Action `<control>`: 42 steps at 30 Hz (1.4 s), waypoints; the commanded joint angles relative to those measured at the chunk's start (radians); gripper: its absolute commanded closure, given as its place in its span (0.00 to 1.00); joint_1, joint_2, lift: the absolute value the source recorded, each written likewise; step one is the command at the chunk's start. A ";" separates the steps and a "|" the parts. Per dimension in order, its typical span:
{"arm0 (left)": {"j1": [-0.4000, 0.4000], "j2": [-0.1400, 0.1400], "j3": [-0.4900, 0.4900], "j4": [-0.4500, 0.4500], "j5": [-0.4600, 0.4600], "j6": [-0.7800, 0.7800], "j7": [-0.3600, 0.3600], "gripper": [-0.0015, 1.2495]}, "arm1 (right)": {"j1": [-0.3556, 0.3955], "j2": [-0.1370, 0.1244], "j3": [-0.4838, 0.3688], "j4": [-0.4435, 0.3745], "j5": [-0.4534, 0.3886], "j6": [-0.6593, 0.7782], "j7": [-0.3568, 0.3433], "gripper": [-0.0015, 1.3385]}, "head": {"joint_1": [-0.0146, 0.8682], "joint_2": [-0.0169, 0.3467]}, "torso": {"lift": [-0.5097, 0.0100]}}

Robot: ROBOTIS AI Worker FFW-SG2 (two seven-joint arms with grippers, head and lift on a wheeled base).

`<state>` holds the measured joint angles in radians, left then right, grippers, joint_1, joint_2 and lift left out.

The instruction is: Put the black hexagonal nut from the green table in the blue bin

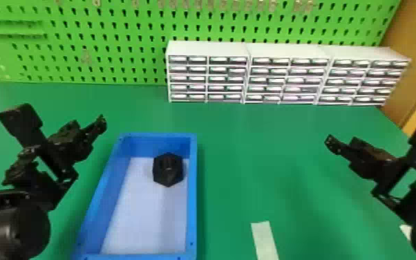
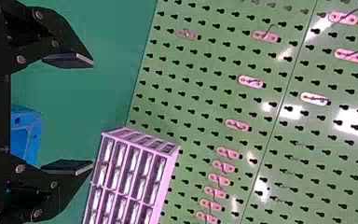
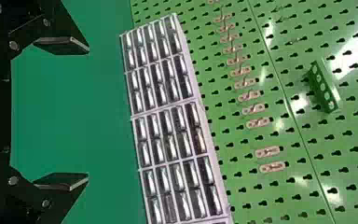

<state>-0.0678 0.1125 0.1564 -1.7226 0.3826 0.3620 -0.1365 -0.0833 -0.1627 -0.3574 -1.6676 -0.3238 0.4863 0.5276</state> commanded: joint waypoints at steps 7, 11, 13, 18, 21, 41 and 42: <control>-0.004 -0.001 -0.005 0.000 -0.001 0.000 0.000 0.38 | -0.003 0.003 0.003 0.000 0.000 0.000 0.000 0.24 | 0.80 0.07 | 0.79; -0.004 -0.001 -0.005 0.000 -0.001 0.000 0.000 0.38 | -0.006 0.003 0.003 0.000 0.000 0.000 0.000 0.24 | 0.80 0.07 | 0.79; -0.004 -0.001 -0.005 0.000 -0.001 0.000 0.000 0.38 | -0.006 0.005 0.003 0.000 0.000 0.000 0.000 0.24 | 0.80 0.07 | 0.79; -0.004 -0.001 -0.005 0.000 -0.001 0.000 0.000 0.38 | -0.004 0.006 0.003 0.000 0.002 0.000 0.000 0.24 | 0.80 0.07 | 0.79; -0.004 -0.001 -0.005 0.000 -0.001 0.000 0.000 0.38 | -0.004 0.008 0.005 0.002 0.002 0.000 0.000 0.24 | 0.80 0.07 | 0.79; -0.003 -0.001 -0.003 0.000 -0.001 0.000 0.000 0.38 | -0.004 0.008 0.009 0.005 0.002 0.000 0.000 0.24 | 0.80 0.07 | 0.79; -0.003 -0.001 -0.005 0.000 -0.001 0.000 0.000 0.38 | -0.004 0.008 0.009 0.003 0.002 0.000 0.000 0.24 | 0.80 0.07 | 0.79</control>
<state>-0.0709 0.1120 0.1536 -1.7226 0.3823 0.3619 -0.1365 -0.0868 -0.1556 -0.3485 -1.6631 -0.3221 0.4862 0.5276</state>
